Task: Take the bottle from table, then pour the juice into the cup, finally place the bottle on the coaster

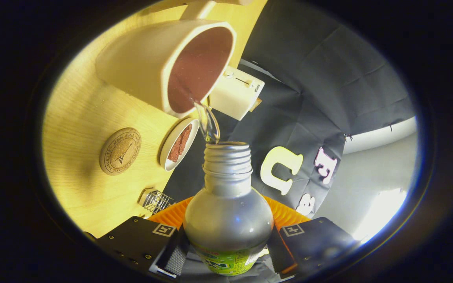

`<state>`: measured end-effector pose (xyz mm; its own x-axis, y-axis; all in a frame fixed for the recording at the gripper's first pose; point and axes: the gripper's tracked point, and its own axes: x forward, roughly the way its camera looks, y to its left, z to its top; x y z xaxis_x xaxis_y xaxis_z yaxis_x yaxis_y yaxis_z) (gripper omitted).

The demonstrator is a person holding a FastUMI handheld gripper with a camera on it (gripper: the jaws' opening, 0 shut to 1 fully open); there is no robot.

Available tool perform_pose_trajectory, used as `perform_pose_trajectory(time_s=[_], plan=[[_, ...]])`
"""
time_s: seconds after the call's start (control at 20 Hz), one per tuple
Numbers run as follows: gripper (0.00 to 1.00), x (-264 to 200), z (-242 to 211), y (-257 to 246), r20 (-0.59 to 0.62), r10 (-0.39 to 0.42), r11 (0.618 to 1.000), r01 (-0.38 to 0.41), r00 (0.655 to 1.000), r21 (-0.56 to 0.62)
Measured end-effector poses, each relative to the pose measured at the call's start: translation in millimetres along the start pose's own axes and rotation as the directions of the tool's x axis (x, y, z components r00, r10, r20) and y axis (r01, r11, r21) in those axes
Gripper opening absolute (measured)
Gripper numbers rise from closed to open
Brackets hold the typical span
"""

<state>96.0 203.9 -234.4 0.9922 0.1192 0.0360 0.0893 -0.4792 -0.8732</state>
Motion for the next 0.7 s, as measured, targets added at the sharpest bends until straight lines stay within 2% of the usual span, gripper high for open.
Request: perform_pose_trajectory(time_s=[0.6,0.7], plan=[[0.82,0,12,-7,0.031,0.012,0.988,-0.007,0.999,-0.152],[0.82,0,16,-13,0.040,-0.010,0.982,0.018,0.999,-0.186]])
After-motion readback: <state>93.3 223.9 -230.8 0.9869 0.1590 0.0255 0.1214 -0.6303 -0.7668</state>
